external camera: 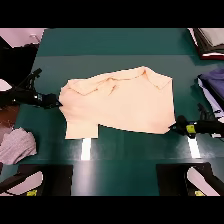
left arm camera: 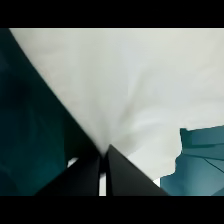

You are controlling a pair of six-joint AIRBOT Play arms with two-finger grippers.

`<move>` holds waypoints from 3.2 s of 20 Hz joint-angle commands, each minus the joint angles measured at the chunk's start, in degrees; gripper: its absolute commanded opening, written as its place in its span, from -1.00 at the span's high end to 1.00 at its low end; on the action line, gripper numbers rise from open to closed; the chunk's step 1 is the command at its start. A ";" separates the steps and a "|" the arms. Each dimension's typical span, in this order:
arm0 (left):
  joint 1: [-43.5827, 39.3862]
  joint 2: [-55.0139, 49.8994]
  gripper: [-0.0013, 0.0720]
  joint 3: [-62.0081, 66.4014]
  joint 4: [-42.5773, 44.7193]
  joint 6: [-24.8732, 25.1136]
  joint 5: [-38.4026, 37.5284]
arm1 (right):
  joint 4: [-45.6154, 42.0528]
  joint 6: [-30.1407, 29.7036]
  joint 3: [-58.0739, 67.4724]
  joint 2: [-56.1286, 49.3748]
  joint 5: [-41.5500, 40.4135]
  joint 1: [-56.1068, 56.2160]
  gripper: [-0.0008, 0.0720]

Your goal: Fold the shirts.

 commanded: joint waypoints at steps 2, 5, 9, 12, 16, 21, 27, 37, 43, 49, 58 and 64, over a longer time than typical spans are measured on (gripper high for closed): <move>0.02 1.33 0.90 7.61 -1.01 -1.92 0.39 | 2.93 -0.20 10.05 7.28 -3.63 0.02 0.94; 0.02 5.09 0.90 20.22 -3.69 -1.97 1.75 | 9.77 -0.24 23.52 10.51 -6.93 0.04 0.94; 0.02 10.08 0.90 40.89 -6.16 -1.95 4.22 | 12.09 -1.81 46.66 10.82 -7.37 0.04 0.94; 0.02 12.83 0.90 56.08 -6.16 -1.97 4.79 | 11.56 -2.58 63.25 10.84 -7.39 0.02 0.94; 0.02 17.53 0.90 67.58 -6.36 -2.51 8.13 | 8.26 -2.58 80.04 10.84 -6.71 0.02 0.94; 0.02 23.17 0.90 67.56 -5.92 -3.26 10.97 | -3.23 1.75 92.72 9.18 0.83 0.00 0.94; 0.02 21.33 0.91 53.42 -2.58 -6.47 7.21 | -5.68 14.08 92.17 -3.76 22.45 0.04 0.94; 0.02 -7.13 0.90 30.93 -2.73 -7.41 -5.68 | -10.19 14.36 70.49 -27.67 26.08 6.75 0.94; 0.00 -18.47 0.90 30.38 -8.11 3.89 8.39 | -14.03 8.87 70.27 -37.09 1.55 14.45 0.94; -2.25 -21.62 0.90 30.38 -7.65 7.82 22.18 | -14.64 8.81 70.27 -40.72 -11.17 18.25 0.94; -3.91 -22.23 0.90 29.31 14.10 3.58 -3.39 | -31.85 8.79 70.25 -40.76 12.02 21.81 0.94; -3.91 -22.25 0.90 25.79 15.45 -0.63 -2.99 | -31.26 8.87 67.52 -40.76 14.69 22.43 0.93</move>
